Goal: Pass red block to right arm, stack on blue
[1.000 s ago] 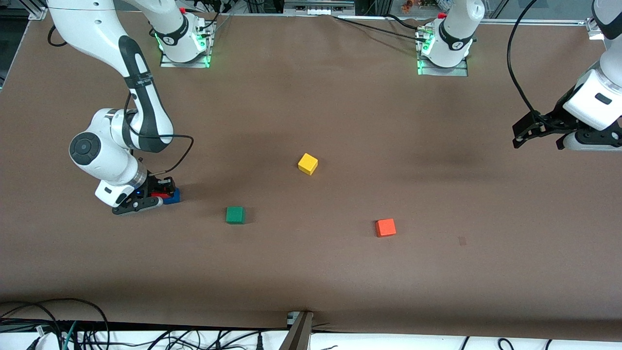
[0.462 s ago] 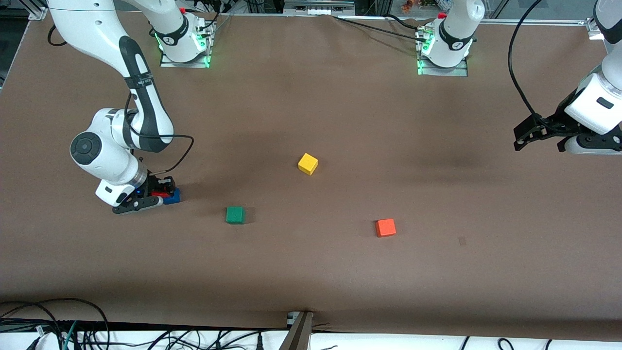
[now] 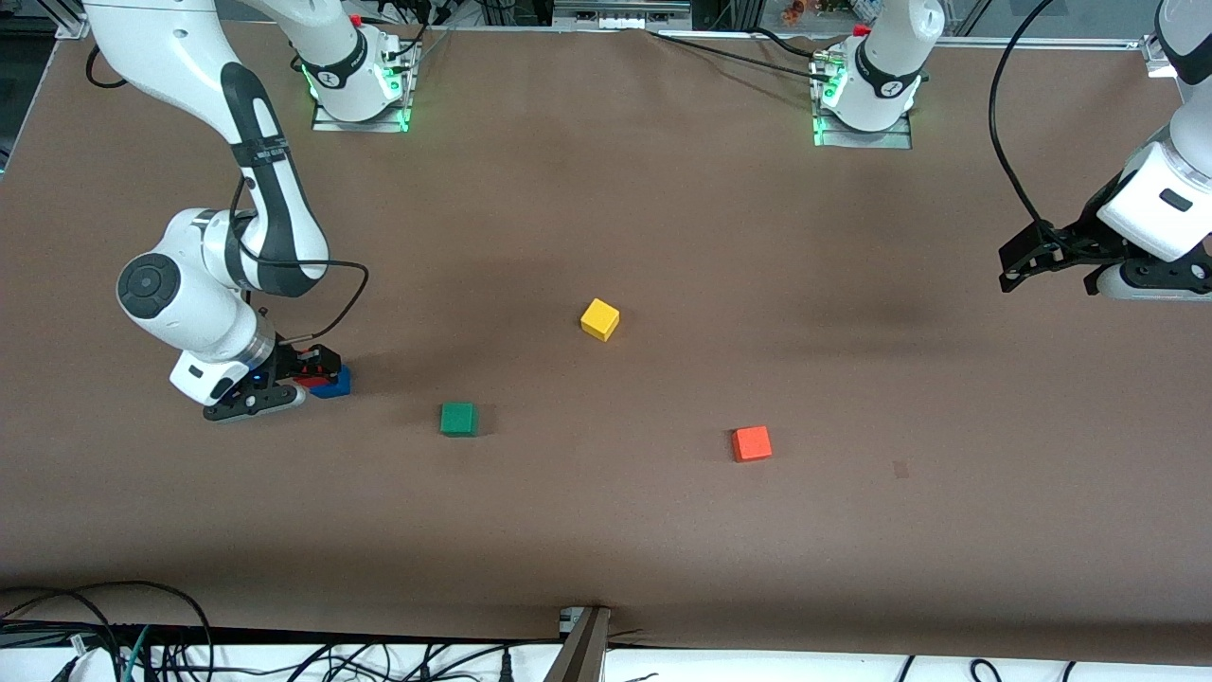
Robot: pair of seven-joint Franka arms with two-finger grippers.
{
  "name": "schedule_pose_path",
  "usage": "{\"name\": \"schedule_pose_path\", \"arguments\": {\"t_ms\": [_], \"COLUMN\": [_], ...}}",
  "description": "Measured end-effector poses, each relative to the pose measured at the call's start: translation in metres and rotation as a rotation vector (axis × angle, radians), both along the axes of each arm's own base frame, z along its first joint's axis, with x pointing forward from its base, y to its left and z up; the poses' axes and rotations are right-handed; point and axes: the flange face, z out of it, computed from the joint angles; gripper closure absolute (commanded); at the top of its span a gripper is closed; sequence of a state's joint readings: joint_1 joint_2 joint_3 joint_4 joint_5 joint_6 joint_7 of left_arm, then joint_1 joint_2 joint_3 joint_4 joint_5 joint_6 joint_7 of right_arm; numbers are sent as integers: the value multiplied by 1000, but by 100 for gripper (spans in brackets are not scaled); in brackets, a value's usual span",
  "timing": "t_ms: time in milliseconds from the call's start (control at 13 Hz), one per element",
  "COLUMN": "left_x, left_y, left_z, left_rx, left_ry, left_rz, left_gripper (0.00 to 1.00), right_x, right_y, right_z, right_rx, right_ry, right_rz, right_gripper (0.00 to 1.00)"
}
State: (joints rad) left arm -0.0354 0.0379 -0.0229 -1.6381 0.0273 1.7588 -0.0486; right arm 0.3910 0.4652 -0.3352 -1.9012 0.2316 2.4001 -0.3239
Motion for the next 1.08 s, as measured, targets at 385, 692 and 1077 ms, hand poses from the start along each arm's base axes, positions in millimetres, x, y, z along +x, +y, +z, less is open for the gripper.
{"name": "schedule_pose_path", "arguments": {"t_ms": [385,692,1077], "left_x": [0,0,0], "left_y": [-2,-2,-2], "left_z": [0,1,2], "left_rx": [10,10,10], "left_ry": [0,-1,0], "left_rz": [-8,-9,-10], "left_gripper": [0,0,0], "right_x": [15,21,10], "right_y": [15,0,-16], "right_z": [52,123,209], "right_rx": [34,13,6], "right_ry": [123,231,332], "right_rz": [-25,-21,-31], "right_gripper": [0,0,0]}}
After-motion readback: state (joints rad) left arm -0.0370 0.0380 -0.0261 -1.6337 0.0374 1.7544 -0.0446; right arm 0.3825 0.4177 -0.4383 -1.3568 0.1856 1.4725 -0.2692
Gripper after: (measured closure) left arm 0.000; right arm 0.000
